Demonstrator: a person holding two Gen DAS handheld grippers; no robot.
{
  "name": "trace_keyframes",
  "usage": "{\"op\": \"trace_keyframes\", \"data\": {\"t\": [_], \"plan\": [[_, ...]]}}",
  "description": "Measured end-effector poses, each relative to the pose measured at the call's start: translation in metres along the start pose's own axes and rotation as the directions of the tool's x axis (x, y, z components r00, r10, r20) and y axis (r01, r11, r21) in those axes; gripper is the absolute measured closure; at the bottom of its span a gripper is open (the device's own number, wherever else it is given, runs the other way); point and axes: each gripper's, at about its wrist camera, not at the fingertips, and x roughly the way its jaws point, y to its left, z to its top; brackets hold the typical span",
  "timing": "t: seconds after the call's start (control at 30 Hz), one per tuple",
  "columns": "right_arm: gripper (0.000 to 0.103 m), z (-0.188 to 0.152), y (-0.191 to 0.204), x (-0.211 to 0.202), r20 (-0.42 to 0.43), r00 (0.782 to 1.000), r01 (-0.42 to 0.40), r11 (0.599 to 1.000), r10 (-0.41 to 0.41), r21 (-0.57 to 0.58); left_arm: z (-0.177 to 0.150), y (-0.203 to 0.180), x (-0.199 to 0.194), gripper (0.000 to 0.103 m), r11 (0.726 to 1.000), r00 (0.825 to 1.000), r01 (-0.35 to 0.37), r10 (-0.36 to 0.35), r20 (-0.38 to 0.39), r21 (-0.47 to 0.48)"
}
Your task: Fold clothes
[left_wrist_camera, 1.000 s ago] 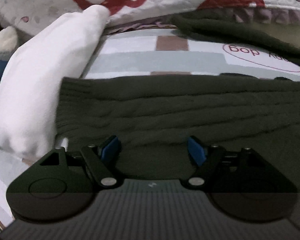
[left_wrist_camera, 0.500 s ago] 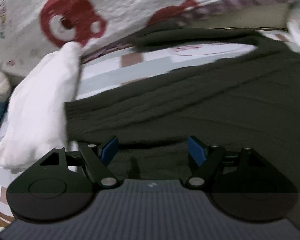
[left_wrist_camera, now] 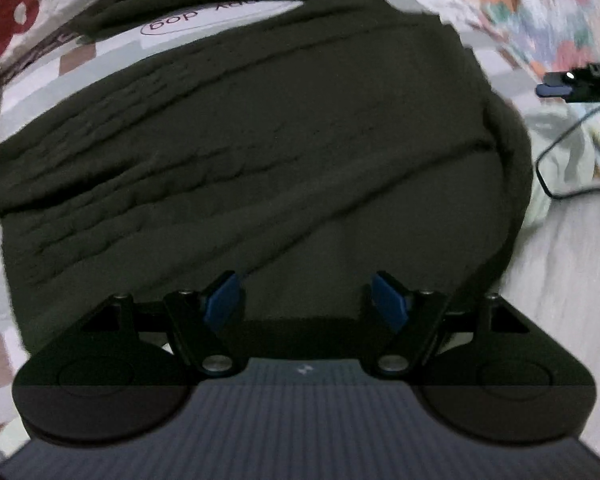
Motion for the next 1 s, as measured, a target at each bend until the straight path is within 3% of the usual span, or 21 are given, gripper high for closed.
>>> {"op": "trace_keyframes", "data": {"t": [0.13,0.27,0.33,0.43,0.47,0.57,0.63,0.7,0.8,0.9,1.0], "plan": [[0.057,-0.020,-0.006,0.021,-0.039,0.999,0.031,0.994,-0.027,0.108,-0.018,0.006,-0.016,0.028,0.999,0.999,-0.044,0.045,-0.026,0.032],[0.045,-0.034,-0.004,0.024,-0.065,0.997,0.059,0.987,-0.050,0.151,-0.034,0.027,-0.026,0.028,0.991,0.993,-0.120,0.120,-0.007,-0.052],[0.045,-0.041,-0.002,0.027,-0.079,0.996,0.046,0.983,-0.033,0.177,-0.039,0.040,-0.030,0.028,0.985,0.994,-0.104,0.107,0.013,-0.136],[0.042,-0.052,0.006,0.035,-0.104,0.995,0.029,0.979,-0.008,0.201,-0.046,0.062,-0.030,0.028,0.960,0.999,-0.025,0.034,0.027,-0.277],[0.042,-0.056,0.009,0.039,-0.115,0.993,0.027,0.978,-0.003,0.205,-0.049,0.065,-0.028,0.028,0.956,0.999,-0.033,0.041,0.023,-0.293],[0.042,-0.067,0.023,0.050,-0.145,0.987,0.087,0.982,-0.063,0.168,-0.057,0.072,-0.023,0.028,0.944,0.996,-0.085,0.091,0.005,-0.320],[0.042,-0.068,0.035,0.047,-0.126,0.985,0.133,0.986,-0.120,0.102,-0.063,0.083,-0.023,0.028,0.935,0.985,-0.160,0.172,0.009,-0.317],[0.042,-0.068,0.047,0.045,-0.104,0.979,0.180,0.983,-0.175,0.037,-0.070,0.105,-0.026,0.028,0.905,0.970,-0.215,0.243,0.031,-0.368],[0.042,-0.067,0.060,0.041,-0.082,0.972,0.216,0.975,-0.220,-0.047,-0.088,0.147,-0.027,0.028,0.840,0.932,-0.280,0.354,0.079,-0.465],[0.042,-0.062,0.058,0.045,-0.094,0.968,0.227,0.973,-0.231,-0.048,-0.112,0.191,-0.023,0.028,0.783,0.930,-0.203,0.342,0.133,-0.588],[0.042,-0.061,0.054,0.053,-0.093,0.961,0.258,0.966,-0.260,-0.029,-0.125,0.214,-0.013,0.028,0.713,0.943,-0.102,0.291,0.160,-0.693]]}}
